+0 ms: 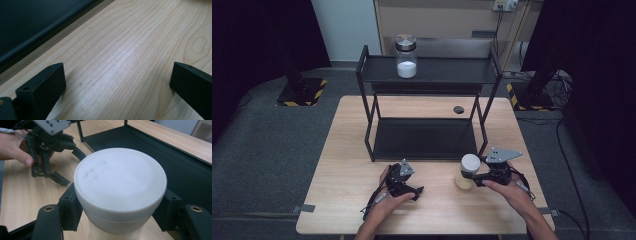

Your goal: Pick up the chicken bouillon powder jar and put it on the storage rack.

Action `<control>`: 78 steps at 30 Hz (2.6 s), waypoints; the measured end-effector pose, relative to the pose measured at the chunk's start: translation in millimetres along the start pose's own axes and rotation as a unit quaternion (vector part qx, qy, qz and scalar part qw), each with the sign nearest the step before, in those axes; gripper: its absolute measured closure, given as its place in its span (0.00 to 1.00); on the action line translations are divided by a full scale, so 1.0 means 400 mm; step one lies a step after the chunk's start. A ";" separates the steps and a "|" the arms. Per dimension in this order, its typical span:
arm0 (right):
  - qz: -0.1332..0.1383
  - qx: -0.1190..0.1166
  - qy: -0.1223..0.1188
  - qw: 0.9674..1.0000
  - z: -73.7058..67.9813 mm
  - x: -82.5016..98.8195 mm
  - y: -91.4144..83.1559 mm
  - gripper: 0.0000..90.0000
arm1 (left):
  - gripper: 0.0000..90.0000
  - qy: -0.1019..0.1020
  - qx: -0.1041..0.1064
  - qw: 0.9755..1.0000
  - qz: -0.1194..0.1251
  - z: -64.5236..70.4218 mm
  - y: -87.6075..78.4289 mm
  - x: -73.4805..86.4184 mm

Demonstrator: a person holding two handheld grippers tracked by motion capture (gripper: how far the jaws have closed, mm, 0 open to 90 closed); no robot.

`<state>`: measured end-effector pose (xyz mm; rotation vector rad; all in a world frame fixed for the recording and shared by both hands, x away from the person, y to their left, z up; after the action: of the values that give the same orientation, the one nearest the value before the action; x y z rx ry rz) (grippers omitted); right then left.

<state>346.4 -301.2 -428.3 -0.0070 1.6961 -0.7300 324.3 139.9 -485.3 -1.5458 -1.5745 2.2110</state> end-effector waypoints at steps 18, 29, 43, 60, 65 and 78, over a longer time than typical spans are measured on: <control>0.000 -0.045 -0.033 0.998 0.008 -0.154 -0.019 0.39 | 0.00 0.000 0.000 1.000 0.000 0.000 0.000 0.000; 0.015 -0.053 -0.046 0.997 0.014 -0.284 -0.044 0.39 | 0.00 0.000 0.000 1.000 0.000 0.000 0.000 0.000; 0.000 -0.042 -0.065 0.997 0.025 -0.449 -0.074 0.39 | 0.00 -0.001 0.000 1.000 0.001 0.000 0.000 0.001; 0.004 -0.045 -0.095 0.994 0.044 -0.640 -0.128 0.39 | 0.00 0.002 0.003 1.000 0.001 -0.003 0.002 -0.002; 0.005 -0.046 -0.092 0.995 0.058 -0.691 -0.142 0.39 | 0.00 0.002 0.003 1.000 0.000 -0.003 0.002 -0.002; 0.004 -0.043 -0.085 0.995 0.095 -0.794 -0.159 0.39 | 0.00 0.002 0.004 1.000 0.001 -0.003 0.002 -0.002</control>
<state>442.8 -247.4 -121.2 -0.1201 1.5635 -0.6321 326.0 140.1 -485.4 -1.5493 -1.5625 2.2093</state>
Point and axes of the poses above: each handheld gripper's, and its own axes: y roughly forward along the jaws, x roughly out of its underside, z roughly to its right, the point moved 6 cm from there along y, roughly forward along the jaws, and after that the axes turned 1 degree about -x, right-handed, at the moved point
